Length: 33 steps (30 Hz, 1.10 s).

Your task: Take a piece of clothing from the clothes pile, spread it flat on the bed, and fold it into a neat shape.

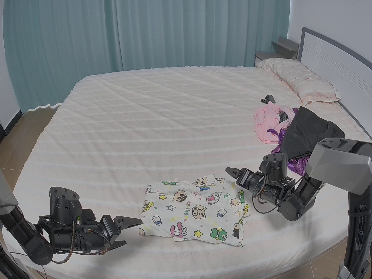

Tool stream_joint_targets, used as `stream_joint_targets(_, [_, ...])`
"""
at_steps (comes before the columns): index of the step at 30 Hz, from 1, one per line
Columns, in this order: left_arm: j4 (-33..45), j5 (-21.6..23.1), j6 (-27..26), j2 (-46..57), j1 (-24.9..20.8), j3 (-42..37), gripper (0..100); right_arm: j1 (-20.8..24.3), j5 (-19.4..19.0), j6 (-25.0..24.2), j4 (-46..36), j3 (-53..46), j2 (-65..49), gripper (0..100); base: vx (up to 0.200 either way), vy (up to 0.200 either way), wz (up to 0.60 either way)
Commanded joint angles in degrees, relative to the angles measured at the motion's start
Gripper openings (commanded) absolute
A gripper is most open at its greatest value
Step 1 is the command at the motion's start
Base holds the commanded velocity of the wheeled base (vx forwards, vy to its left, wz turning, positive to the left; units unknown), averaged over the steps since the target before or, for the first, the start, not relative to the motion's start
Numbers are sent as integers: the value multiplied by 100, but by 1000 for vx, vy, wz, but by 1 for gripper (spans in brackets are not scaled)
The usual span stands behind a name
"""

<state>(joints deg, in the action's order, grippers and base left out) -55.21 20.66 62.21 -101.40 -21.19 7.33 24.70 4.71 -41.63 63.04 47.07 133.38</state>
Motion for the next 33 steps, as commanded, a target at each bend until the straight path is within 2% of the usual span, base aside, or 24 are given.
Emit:
stream_joint_targets(1, [-51, -10, 2, -99, 1, -30, 100, -185, -198, 472, 68, -303, -66, 100, 0, 0, 0])
stream_joint_targets(3, [-60, -1, 2, -90, 1, -30, 100, -211, -383, 718, 95, -418, -40, 100, 0, 0, 0])
stream_joint_targets(5, [-60, -1, 2, -90, 1, -30, 100, -246, -778, 1061, 227, -532, 22, 100, 0, 0, 0])
stream_joint_targets(12, [-60, -1, 2, -90, 1, -30, 100, -255, -1385, 1570, 262, -532, 74, 100, 0, 0, 0])
stream_joint_targets(16, [-60, -1, 2, -90, 1, -30, 100, -255, -1420, 1737, 288, -541, 162, 100, 0, 0, 0])
stream_joint_targets(33, [-60, -1, 2, -99, 1, -30, 100, -264, -1613, 1685, 631, -611, 356, 100, 0, 0, 0])
